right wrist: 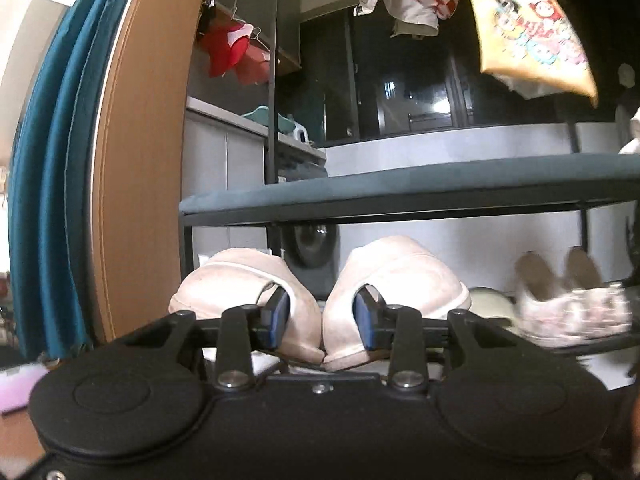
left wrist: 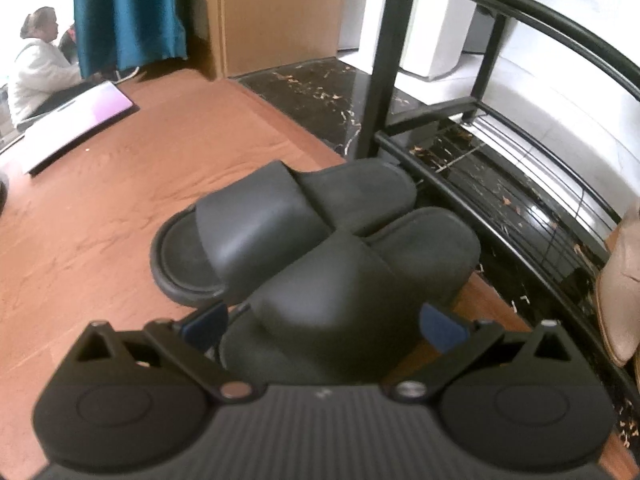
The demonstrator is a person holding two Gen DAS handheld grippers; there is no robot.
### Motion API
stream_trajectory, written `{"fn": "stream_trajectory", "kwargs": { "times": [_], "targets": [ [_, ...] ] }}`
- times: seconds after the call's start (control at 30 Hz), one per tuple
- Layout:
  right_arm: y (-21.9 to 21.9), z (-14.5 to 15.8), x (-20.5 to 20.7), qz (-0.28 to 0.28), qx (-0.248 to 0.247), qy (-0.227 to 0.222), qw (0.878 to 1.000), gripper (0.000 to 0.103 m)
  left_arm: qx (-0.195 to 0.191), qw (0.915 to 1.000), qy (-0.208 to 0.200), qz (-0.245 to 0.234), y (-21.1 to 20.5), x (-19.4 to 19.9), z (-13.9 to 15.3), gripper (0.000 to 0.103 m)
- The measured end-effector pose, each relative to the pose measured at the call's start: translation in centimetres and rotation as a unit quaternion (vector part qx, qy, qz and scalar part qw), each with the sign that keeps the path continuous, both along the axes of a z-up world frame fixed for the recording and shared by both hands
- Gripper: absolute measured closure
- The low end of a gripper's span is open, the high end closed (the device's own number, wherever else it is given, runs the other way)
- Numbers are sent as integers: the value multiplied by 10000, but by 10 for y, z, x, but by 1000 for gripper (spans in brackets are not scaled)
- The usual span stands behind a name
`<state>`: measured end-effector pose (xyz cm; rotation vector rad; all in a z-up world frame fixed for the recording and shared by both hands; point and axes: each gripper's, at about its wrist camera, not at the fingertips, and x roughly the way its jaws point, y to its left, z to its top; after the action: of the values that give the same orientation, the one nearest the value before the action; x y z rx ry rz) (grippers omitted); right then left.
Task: Organize scattered shoes
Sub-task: 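Push the beige mules onto the rack shelf with the right gripper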
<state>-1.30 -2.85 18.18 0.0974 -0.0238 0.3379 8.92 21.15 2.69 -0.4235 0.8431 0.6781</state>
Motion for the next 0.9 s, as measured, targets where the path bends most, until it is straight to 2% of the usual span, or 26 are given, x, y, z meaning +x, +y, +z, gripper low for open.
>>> {"fn": "stream_trajectory", "kwargs": {
  "times": [0.07,0.13,0.27,0.4,0.47,0.63,0.7,0.73,0.83,0.9],
  "targets": [
    [14,-4,26,-4,20,-34,10000,67,-78,9999,27,112,4,3,-4,1],
    [29,-12,62,4,-66,-86,9999,67,-340,9990,73,293,11,5,-11,1],
    [49,-22,113,24,-78,-47,10000,67,-417,9984,66,369,13,9,-16,1],
    [71,-30,178,-126,119,114,9998,67,-360,9988,58,323,11,17,-22,1],
    [77,-32,198,-246,241,156,9993,67,-218,9995,41,206,7,21,-23,1],
    [90,-49,254,-1006,786,381,9911,67,132,9998,13,-144,-6,29,-23,1],
    [94,-60,263,-1160,834,615,9878,66,191,9995,52,-257,-9,32,-25,1],
    [97,-66,262,-1230,743,627,9876,61,212,9992,106,-320,-10,34,-27,1],
    [107,-77,248,-1378,374,357,9891,50,257,9988,205,-370,-13,36,-29,1],
    [112,-80,243,-1380,250,345,9895,41,234,9989,179,-352,-12,36,-29,1]
  ]
}}
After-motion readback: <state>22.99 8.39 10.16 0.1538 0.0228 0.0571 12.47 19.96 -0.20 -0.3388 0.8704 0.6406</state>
